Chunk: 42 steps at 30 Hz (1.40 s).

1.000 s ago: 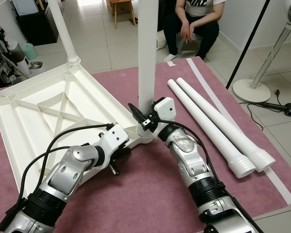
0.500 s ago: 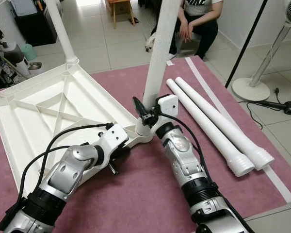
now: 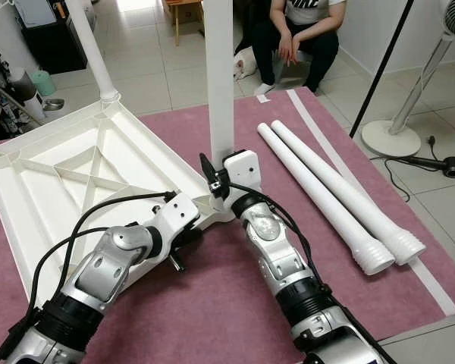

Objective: Building children table

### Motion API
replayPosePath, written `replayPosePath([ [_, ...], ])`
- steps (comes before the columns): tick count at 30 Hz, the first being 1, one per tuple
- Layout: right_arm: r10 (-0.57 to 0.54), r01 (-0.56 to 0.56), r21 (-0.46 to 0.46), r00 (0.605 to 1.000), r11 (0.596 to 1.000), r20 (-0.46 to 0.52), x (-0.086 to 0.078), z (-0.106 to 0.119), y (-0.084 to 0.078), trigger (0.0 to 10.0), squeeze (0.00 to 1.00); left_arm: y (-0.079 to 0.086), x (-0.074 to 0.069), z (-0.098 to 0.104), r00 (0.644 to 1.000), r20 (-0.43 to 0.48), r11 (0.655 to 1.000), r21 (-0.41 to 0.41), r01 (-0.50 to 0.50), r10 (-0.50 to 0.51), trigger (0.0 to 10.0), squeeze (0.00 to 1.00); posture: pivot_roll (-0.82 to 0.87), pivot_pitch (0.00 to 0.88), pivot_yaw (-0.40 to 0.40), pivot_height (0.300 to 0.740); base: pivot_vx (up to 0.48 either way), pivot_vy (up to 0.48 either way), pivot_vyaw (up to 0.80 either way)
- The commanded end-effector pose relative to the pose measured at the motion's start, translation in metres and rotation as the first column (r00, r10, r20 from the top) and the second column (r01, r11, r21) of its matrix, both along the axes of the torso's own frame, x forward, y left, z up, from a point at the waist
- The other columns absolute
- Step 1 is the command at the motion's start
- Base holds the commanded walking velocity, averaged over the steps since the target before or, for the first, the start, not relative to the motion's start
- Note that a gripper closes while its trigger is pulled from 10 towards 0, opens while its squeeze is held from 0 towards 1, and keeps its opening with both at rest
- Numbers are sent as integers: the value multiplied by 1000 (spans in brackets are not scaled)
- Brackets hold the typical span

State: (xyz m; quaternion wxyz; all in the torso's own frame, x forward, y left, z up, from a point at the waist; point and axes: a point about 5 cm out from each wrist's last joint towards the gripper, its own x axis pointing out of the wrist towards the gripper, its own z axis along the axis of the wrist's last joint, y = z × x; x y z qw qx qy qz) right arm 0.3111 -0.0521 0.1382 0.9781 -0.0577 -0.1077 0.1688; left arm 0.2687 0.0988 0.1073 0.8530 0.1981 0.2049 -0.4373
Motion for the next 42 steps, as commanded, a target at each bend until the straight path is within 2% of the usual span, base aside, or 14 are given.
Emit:
replayPosePath([
  [1,-243,209,-144,926,967,-289,-7,-67,-44,10000,0,6,9,16,993,112,999,9,-39,37,10000,0,22,0,112,740,0,0,0],
  [14,-446,416,-161,828,895,-338,-10,-80,-46,10000,0,5,11,17,993,115,999,9,-30,29,10000,0,19,0,118,740,0,0,0],
  [16,-500,455,-206,801,866,-331,-9,-83,-45,10000,0,4,11,17,993,116,1000,9,-30,29,10000,0,20,0,115,740,0,0,0],
  [23,-519,463,-240,796,854,-311,-8,-83,-41,10000,0,4,11,17,993,117,999,7,-32,31,10000,0,20,0,108,740,0,0,0],
  [27,-479,430,-216,824,877,-303,-6,-79,-34,10000,0,4,11,17,992,119,999,5,-36,35,10000,0,22,0,104,740,0,0,0],
  [28,-447,406,-194,847,893,-288,-5,-75,-31,10000,886,4,11,17,992,119,999,5,-38,37,10000,0,22,0,104,740,0,0,0],
  [29,-447,406,-194,847,893,-288,-5,-75,-31,10000,886,4,11,17,992,119,999,5,-38,37,10000,0,22,0,104,740,0,0,0],
  [30,-402,371,-158,874,915,-273,-4,-71,-27,10000,1000,5,11,17,992,120,999,5,-39,39,10000,0,20,0,106,740,0,0,0],
  [31,-334,317,-103,904,943,-268,-3,-65,-21,10000,1000,5,11,17,992,120,999,5,-39,39,10000,0,19,0,107,740,0,0,0],
  [32,-334,317,-103,904,943,-268,-3,-65,-21,10000,1000,5,11,17,992,120,999,5,-39,39,10000,0,19,0,107,740,0,0,0],
  [33,-276,271,-57,925,961,-262,-3,-60,-17,10000,569,5,12,17,992,120,999,5,-39,38,10000,0,18,0,109,740,0,0,0],
  [36,-224,227,-18,940,974,-258,-3,-57,-13,10000,569,5,12,17,992,121,999,5,-39,38,10000,0,18,0,109,740,0,0,0],
  [37,-127,136,27,970,990,-206,-3,-45,-8,10000,0,4,12,18,992,121,999,5,-37,36,10000,0,15,0,113,740,0,0,0],
  [42,-100,104,15,981,994,-167,0,-39,-10,10000,0,4,12,17,992,121,999,4,-34,33,10000,0,14,0,113,740,0,0,0],
])
